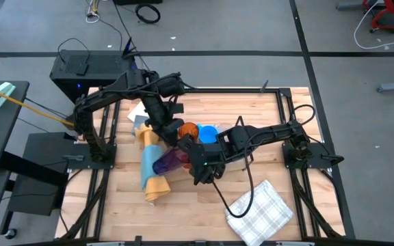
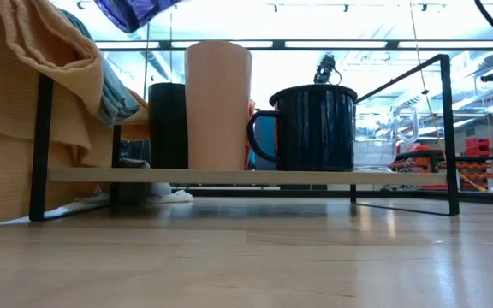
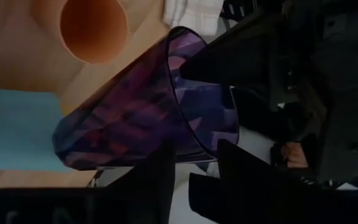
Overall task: Stack small to large cups/mugs on shelf
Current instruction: Put the violet cup on the shelf
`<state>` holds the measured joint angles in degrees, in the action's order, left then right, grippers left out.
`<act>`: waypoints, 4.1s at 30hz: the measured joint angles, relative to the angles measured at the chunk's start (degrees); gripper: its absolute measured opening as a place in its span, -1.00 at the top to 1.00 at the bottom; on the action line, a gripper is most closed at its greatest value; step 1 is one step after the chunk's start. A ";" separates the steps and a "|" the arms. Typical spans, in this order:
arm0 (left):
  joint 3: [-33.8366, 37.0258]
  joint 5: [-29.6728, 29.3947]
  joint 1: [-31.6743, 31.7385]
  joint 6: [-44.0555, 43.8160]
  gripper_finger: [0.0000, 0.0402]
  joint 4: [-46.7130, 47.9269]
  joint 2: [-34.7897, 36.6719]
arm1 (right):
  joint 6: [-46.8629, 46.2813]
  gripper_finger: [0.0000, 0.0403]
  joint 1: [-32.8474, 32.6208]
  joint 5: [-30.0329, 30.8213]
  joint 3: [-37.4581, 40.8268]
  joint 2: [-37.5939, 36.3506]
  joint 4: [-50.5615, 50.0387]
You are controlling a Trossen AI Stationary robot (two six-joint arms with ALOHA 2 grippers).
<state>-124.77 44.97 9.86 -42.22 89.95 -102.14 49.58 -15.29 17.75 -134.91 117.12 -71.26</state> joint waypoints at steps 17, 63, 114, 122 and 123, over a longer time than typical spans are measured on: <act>0.00 -1.87 -8.87 -1.09 0.41 -1.06 -0.20 | -2.12 0.98 -4.16 -5.27 0.15 -0.11 0.91; 0.06 -29.06 -20.14 -21.99 0.64 -20.26 -9.45 | -15.49 0.98 -17.11 -5.12 21.79 -0.29 -5.34; 0.04 -28.22 -24.34 -17.38 0.58 -17.22 -13.89 | -11.03 0.96 -21.58 0.65 21.90 3.80 -6.56; 0.04 -28.24 -24.29 -17.26 0.55 -17.22 -13.86 | -12.35 0.89 -21.61 0.80 21.88 3.78 -7.41; 0.04 -28.22 -24.31 -17.12 0.55 -17.21 -13.86 | -12.42 0.88 -21.52 0.82 21.88 3.78 -7.41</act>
<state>-124.73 16.75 -14.45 -59.34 72.73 -116.01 37.16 -36.81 18.57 -113.03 120.90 -78.67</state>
